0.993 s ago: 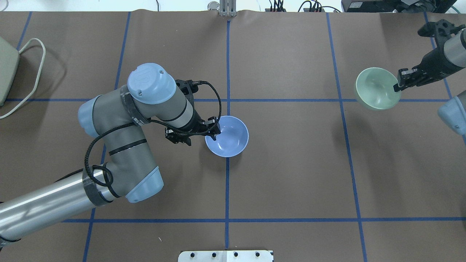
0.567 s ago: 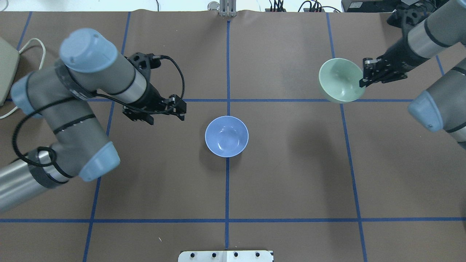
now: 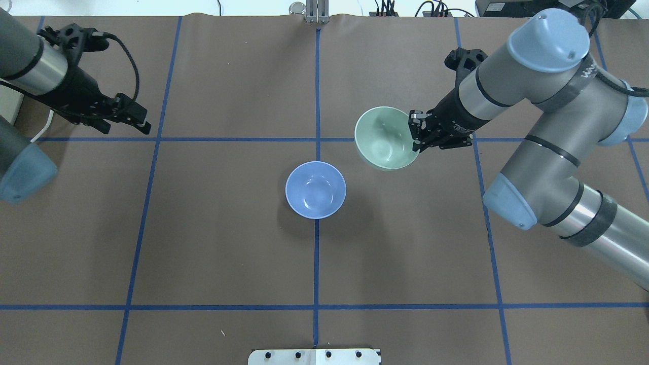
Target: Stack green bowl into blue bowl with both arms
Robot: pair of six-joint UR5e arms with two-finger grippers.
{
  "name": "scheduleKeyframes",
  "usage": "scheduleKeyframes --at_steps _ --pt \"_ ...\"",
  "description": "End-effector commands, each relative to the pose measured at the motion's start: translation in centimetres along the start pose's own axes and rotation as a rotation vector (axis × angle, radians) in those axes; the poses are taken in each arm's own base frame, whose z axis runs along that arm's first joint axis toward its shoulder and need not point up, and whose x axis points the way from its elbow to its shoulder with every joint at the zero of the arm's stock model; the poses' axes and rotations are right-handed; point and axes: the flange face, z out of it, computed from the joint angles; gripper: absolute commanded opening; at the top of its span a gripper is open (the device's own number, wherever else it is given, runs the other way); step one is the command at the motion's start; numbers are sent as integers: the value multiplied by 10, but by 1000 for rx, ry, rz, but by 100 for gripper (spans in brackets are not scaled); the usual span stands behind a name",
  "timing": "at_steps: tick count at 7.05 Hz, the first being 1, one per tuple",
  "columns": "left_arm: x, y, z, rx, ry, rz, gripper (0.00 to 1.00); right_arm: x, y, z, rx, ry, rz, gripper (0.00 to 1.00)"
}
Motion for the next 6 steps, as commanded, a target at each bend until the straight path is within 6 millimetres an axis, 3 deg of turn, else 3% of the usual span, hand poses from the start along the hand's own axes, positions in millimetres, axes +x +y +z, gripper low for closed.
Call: scheduleKeyframes --at_steps 1,4,6 --pt "-83 7 -26 18 -40 73 98 -40 46 28 -16 -13 8 0" --pt "-141 16 -46 34 -80 119 98 -55 86 59 -16 -10 9 0" --pt "-145 18 -46 31 -83 114 98 -71 108 77 17 -20 -14 0"
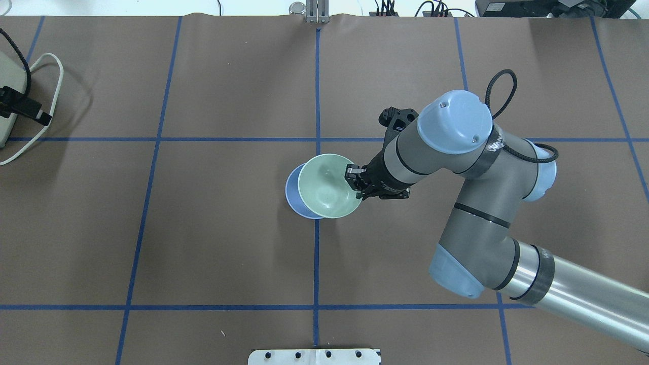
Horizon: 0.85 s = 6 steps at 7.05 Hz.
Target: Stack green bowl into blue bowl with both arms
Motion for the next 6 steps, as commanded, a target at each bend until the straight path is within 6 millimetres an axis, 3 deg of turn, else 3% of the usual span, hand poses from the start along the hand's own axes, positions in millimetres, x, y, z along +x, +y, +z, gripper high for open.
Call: scheduleKeyframes --at_steps 1,6 --pt "-5 2 -2 2 -3 0 98 -8 13 11 20 -18 -15 0" --pt "-11 11 -3 2 -5 -6 98 1 -13 29 44 -30 -18 0"
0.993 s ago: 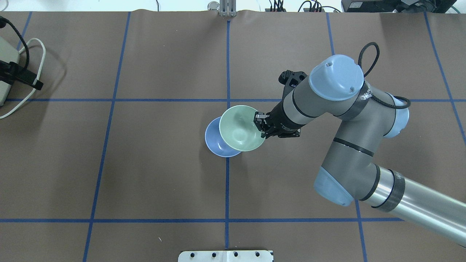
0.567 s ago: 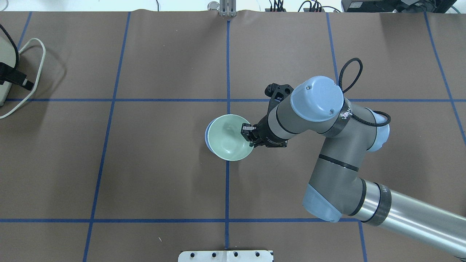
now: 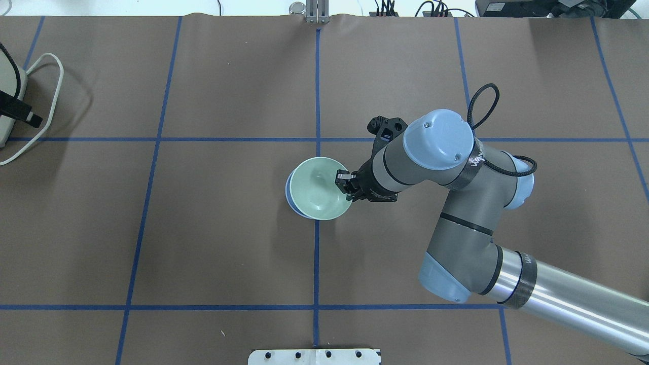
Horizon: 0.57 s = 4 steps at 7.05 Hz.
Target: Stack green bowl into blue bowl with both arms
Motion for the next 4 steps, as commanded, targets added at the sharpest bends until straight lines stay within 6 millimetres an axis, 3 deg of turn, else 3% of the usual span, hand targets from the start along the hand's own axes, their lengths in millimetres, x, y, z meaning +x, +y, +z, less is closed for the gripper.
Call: scheduleKeyframes --at_steps 1,4 --pt "-1 2 0 0 0 -1 98 -12 -13 6 12 -5 7 0" --pt "-2 2 2 -4 -1 -3 98 -16 -19 8 17 -2 12 0"
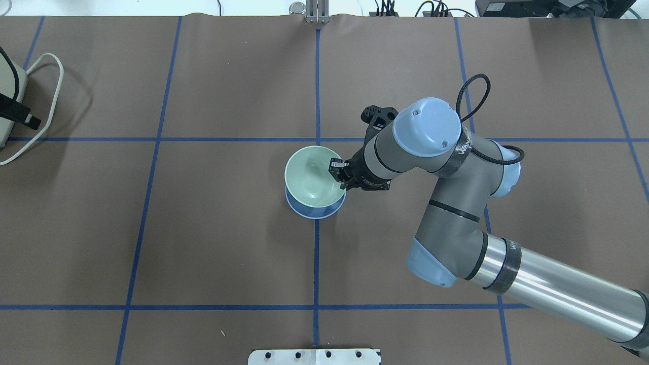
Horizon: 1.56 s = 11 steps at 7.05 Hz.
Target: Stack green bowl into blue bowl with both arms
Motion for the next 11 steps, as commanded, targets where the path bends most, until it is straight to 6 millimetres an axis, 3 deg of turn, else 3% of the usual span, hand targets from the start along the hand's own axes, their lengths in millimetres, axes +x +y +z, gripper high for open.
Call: scheduleKeyframes --at_steps 1,4,5,6,7,9,11 --pt "0 0 0 0 0 0 98 0 -3 2 2 5 2 0" --pt "-1 0 1 -4 -1 -4 98 0 -4 5 3 6 2 0" --pt "-2 0 2 -5 -2 -5 98 -1 -4 5 3 5 2 23" --pt "-1 -1 2 -6 -1 -5 98 0 -6 6 17 6 0 74" --pt "-1 -1 3 -7 -2 -6 98 0 -5 6 22 7 -1 100" --pt "0 -2 2 -6 -1 -5 98 -2 -5 4 22 4 -2 100" --pt "0 -2 -1 0 0 1 98 3 -37 -29 -7 -19 8 100"
